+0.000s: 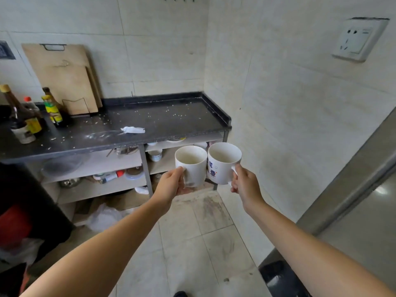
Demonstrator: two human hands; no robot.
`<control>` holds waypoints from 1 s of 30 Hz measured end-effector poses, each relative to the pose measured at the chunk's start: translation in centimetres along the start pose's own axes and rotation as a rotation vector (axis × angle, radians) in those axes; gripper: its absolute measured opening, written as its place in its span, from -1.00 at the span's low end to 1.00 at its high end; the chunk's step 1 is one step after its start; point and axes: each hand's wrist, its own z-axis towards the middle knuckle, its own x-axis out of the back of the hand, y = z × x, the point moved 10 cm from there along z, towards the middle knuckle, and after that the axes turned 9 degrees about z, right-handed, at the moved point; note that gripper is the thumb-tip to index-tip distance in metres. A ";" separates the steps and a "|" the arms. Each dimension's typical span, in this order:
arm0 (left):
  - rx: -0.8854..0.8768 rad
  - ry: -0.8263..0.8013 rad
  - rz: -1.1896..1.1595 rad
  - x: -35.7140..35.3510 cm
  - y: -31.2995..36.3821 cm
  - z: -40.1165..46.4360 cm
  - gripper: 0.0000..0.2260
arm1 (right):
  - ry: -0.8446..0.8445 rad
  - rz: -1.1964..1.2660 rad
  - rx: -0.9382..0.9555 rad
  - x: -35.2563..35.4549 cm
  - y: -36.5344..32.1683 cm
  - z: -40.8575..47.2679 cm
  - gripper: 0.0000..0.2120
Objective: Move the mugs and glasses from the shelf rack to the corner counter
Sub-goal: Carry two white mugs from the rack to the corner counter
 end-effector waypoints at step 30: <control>0.085 0.170 0.052 0.8 9.2 57.0 -0.71 | -0.032 -0.140 -0.111 -16.7 -1.9 60.0 -0.68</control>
